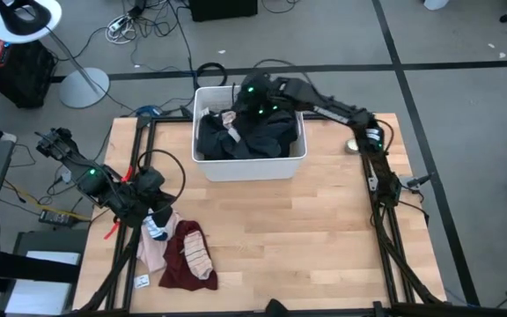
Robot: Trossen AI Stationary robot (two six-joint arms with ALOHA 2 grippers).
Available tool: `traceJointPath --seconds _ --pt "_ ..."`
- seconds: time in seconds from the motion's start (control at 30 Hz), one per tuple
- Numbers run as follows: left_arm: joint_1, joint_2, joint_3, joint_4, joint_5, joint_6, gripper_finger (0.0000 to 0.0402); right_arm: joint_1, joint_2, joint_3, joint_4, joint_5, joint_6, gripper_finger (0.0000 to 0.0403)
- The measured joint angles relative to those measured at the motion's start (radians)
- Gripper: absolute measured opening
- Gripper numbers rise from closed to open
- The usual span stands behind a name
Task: Sort clothes
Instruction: Put the brown sock into the white laundry bin
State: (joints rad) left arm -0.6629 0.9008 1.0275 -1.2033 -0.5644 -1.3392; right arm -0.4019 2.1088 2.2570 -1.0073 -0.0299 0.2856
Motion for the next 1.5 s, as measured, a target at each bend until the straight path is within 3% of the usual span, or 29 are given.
traceJointPath --seconds 0.27,0.77,0.93,1.1,1.27,1.5 --pt "0.0 0.0 0.0 0.004 0.026 0.017 0.0001 0.021 -0.193 0.002 -0.078 0.0 -0.027 0.0183" --pt "0.0 0.007 0.0 0.032 0.034 0.082 0.0007 0.171 -0.42 0.004 -0.349 0.009 0.045 0.0181" --pt "0.0 0.008 0.0 0.036 0.035 0.089 0.0036 0.264 -0.444 0.004 -0.417 0.111 0.1 0.0176" --pt "0.0 0.009 0.0 0.083 0.036 0.255 0.0094 0.377 -0.444 0.001 -0.466 0.219 0.186 0.0174" --pt "0.0 0.016 0.0 0.13 0.062 0.326 0.0122 0.497 -0.445 -0.09 -0.458 0.366 0.281 0.0173" --pt "0.002 0.065 0.0 0.168 0.187 0.553 0.0122 0.612 -0.445 -0.387 -0.309 0.366 0.432 0.0164"
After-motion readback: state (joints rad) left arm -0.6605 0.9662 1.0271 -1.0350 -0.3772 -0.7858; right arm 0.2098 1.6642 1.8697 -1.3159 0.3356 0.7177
